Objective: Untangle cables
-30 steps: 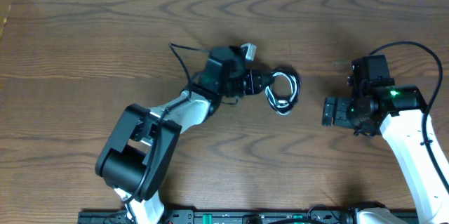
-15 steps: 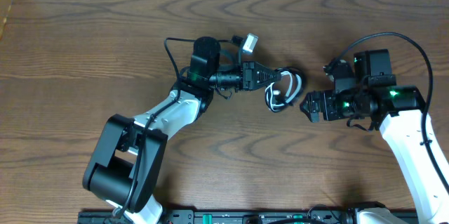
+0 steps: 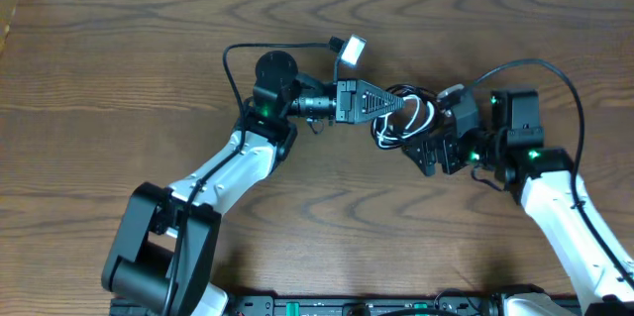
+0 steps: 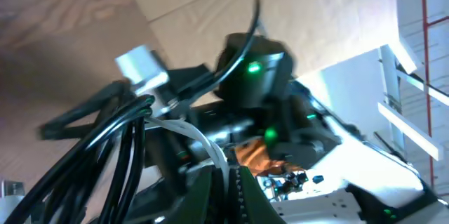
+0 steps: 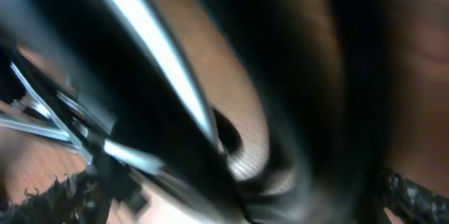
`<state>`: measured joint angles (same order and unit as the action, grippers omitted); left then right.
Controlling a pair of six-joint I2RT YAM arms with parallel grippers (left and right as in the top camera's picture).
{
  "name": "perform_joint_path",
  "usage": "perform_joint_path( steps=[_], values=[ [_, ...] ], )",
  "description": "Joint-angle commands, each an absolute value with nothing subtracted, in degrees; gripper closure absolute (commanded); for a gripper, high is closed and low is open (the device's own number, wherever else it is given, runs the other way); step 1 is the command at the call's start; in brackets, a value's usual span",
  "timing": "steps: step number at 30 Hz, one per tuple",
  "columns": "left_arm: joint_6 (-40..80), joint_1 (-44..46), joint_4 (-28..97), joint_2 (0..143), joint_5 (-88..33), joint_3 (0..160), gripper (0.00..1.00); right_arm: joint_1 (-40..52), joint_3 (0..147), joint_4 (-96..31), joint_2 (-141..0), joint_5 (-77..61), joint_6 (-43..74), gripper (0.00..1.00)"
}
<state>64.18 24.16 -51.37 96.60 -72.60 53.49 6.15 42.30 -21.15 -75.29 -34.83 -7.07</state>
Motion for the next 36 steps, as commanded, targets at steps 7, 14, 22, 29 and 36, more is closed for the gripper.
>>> perform_joint_path(
  steps=[7, 14, 22, 29, 36],
  values=[
    [66.8, 24.2, -52.0, 94.8, -74.6, 54.5, 0.92, 6.5, 37.8, -12.0, -75.1, -42.8, -4.4, 0.01],
    [66.7, 24.2, -52.0, 94.8, -74.6, 54.5, 0.92, 6.5, 37.8, -5.3, -75.1, -42.8, 0.0, 0.01],
    [63.7, 24.1, -52.0, 94.8, -74.6, 54.5, 0.92, 6.4, 37.8, -2.6, -75.1, -40.7, 0.6, 0.99],
    [60.2, 21.5, -52.0, 94.8, -74.6, 54.5, 0.92, 6.4, 37.8, -11.2, -75.1, -14.7, 18.4, 0.99],
    [60.0, 15.0, -52.0, 94.8, -74.9, 54.5, 0.92, 6.4, 37.8, -28.7, -75.1, 12.0, 37.3, 0.99]
  ],
)
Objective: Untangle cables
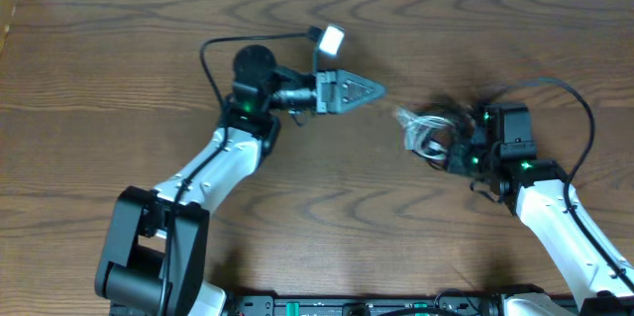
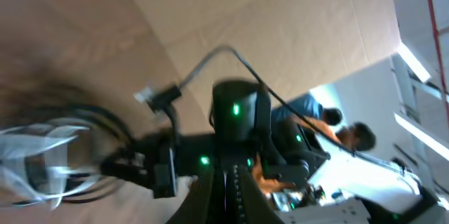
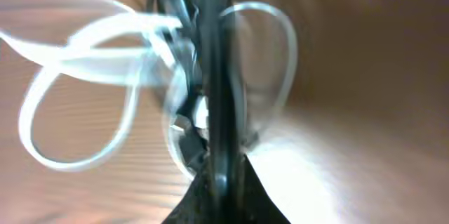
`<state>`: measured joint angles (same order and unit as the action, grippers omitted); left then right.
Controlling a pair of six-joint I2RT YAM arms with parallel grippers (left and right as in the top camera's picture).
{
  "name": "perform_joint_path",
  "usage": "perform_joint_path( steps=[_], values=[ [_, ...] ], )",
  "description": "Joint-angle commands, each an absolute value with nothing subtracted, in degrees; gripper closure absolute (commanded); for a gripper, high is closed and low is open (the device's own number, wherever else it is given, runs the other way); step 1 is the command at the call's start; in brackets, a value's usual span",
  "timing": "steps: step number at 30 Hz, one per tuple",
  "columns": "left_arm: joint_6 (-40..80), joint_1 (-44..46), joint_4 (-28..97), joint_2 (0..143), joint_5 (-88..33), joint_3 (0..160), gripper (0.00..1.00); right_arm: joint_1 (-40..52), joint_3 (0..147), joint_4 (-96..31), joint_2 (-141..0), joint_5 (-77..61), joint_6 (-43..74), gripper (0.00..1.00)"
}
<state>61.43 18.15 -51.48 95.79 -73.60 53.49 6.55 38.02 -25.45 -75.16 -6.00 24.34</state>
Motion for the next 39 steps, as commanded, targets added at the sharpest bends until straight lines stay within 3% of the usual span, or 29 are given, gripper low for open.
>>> perform_joint_path(
  steps=[1, 8, 10, 16, 27, 32, 39],
  values=[
    [60.0, 13.9, -52.0, 94.8, -75.2, 54.5, 0.92, 6.4, 37.8, -29.7, -75.1, 12.5, 38.2, 0.99],
    [59.1, 9.2, -52.0, 94.8, -83.0, 54.4, 0.92, 6.5, 37.8, -27.7, -75.1, 6.0, 35.9, 0.99],
    [57.1, 9.2, -52.0, 94.8, -86.2, 54.4, 0.78, 6.5, 37.8, -25.6, -75.1, 2.5, 33.3, 0.99],
    [52.9, 9.5, -51.5, 94.8, -90.0, 53.0, 0.63, 6.5, 37.9, -15.1, -75.1, -23.9, 16.0, 0.99],
    [40.6, 10.1, -51.5, 95.1, -90.0, 46.4, 0.34, 6.5, 38.7, -11.7, -75.1, -41.1, 13.7, 0.99],
    [32.7, 10.1, -51.5, 95.2, -90.0, 42.2, 0.30, 6.5, 38.7, -7.5, -75.1, -52.9, 12.5, 0.99],
    [30.4, 10.1, -51.5, 95.2, -88.8, 40.9, 0.30, 6.5, 38.7, -0.7, -75.1, -66.3, 11.9, 0.99]
  ],
)
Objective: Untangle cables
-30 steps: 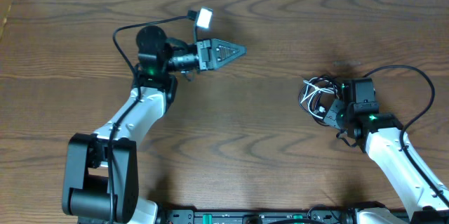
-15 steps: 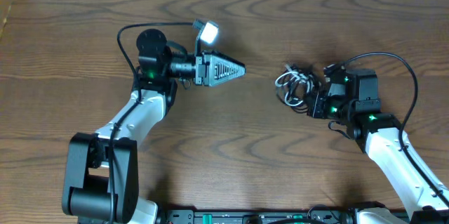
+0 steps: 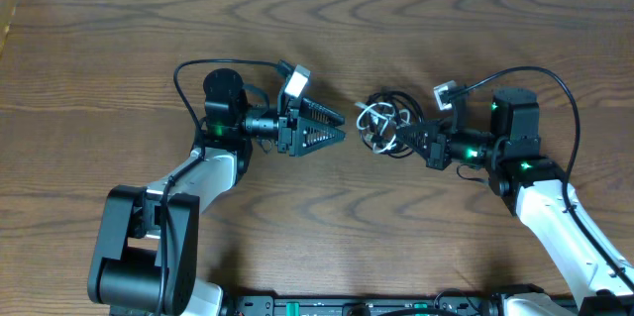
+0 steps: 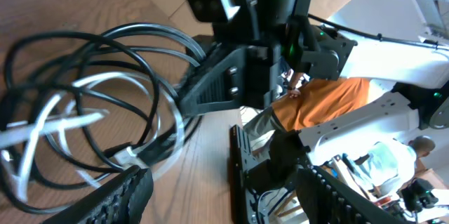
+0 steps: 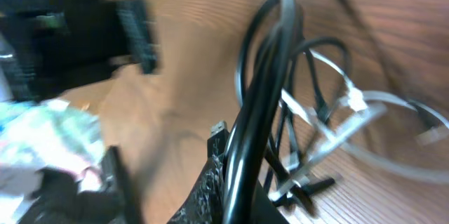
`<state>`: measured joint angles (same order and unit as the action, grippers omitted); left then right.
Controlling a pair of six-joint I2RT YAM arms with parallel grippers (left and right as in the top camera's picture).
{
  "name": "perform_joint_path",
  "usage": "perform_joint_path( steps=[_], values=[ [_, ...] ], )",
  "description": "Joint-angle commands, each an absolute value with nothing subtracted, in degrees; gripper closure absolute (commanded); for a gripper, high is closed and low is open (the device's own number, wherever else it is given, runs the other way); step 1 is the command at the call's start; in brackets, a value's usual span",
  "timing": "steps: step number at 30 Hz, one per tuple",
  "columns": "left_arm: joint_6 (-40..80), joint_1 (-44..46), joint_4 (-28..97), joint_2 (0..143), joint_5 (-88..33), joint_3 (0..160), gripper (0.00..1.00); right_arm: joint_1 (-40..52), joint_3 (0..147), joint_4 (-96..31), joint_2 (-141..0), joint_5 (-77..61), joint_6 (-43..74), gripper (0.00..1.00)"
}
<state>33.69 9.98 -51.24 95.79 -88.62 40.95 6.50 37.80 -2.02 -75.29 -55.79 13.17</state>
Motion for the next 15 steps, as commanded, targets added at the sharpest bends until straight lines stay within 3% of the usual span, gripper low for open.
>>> perform_joint_path(
  steps=[1, 15],
  values=[
    [30.4, 10.1, -51.5, 95.2, -88.3, 40.9, 0.30, 6.5, 38.7, -0.6, -75.1, -66.5, 11.9, 0.99],
    [30.2, 15.2, -43.7, 95.2, -72.6, 40.9, 0.29, 6.5, 38.7, 0.1, -74.9, -73.3, 11.6, 0.99]
  ],
)
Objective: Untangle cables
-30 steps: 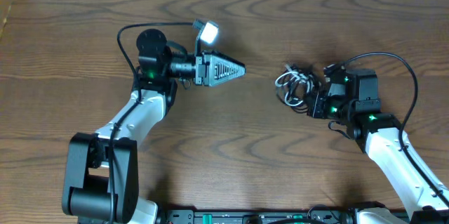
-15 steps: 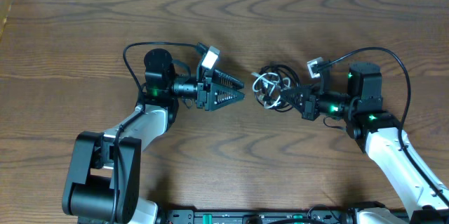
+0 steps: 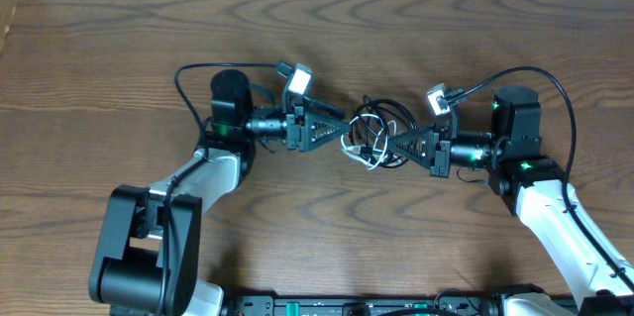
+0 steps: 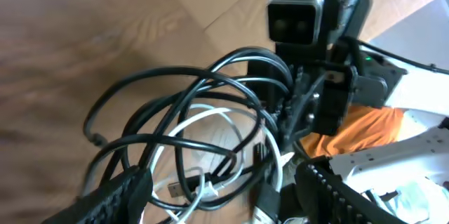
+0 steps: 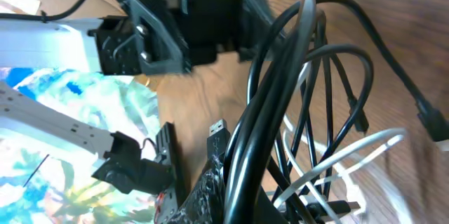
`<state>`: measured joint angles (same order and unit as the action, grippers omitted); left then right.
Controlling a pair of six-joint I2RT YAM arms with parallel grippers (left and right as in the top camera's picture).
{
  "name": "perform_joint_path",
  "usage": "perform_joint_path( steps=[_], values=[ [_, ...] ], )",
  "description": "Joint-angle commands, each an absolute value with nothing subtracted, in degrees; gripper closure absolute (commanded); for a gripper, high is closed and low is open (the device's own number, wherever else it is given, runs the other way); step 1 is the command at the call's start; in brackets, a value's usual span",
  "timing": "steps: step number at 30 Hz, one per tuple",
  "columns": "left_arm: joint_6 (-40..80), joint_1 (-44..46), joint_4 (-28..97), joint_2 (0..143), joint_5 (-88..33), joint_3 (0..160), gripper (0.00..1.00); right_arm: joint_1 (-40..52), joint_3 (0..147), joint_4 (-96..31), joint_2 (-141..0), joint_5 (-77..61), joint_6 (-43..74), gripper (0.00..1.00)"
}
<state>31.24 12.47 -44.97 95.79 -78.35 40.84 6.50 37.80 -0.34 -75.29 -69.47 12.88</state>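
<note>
A tangle of black cables with a white cable threaded through it hangs between the two arms at mid table. My left gripper reaches in from the left and is open, its fingers standing to either side of the loops. From the right, my right gripper is shut on a thick black cable of the bundle. In the right wrist view that cable runs up out of my gripper, with thinner black loops and the white cable beside it.
The wooden table runs out on all sides, with its far edge along the top of the overhead view. Each arm trails its own black camera lead, the left arm's lead and the right arm's lead, which is separate from the tangle.
My left gripper has moved right, from a short gap before the tangle to having its open fingers around the loops. The tangle sits slightly further left. My right gripper still holds the black cable.
At first both grippers met at the tangle near the table's middle. Then my left gripper was shut and off to the upper left, while the right held the tangle at the right. Then the left was open facing the tangle, and now it straddles it.
</note>
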Motion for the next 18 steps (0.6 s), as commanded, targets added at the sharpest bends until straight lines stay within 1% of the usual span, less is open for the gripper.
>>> perform_joint_path(
  steps=[1, 7, 13, 15, 17, 18],
  values=[
    [30.2, 16.2, -43.0, 95.2, -70.7, 40.9, 0.29, 6.5, 38.7, 0.1, -74.9, -73.3, 11.6, 0.99],
    [30.2, 21.2, -42.4, 95.2, -59.4, 40.9, 0.28, 6.4, 38.7, 0.2, -74.9, -77.1, 10.0, 0.99],
    [29.4, 21.6, -42.2, 95.2, -57.3, 40.9, 0.29, 6.4, 38.7, 2.2, -74.9, -81.7, 10.0, 0.99],
    [28.4, 21.6, -42.0, 95.2, -57.3, 40.9, 0.36, 6.4, 38.7, 3.0, -74.9, -82.3, 10.0, 0.99],
    [27.9, 21.6, -41.0, 95.2, -56.5, 40.9, 0.53, 6.4, 38.7, 3.1, -74.8, -82.3, 10.0, 0.99],
    [27.8, 21.6, -40.3, 95.2, -55.7, 40.9, 0.64, 6.4, 38.7, 3.1, -74.8, -82.3, 10.0, 0.99]
  ],
)
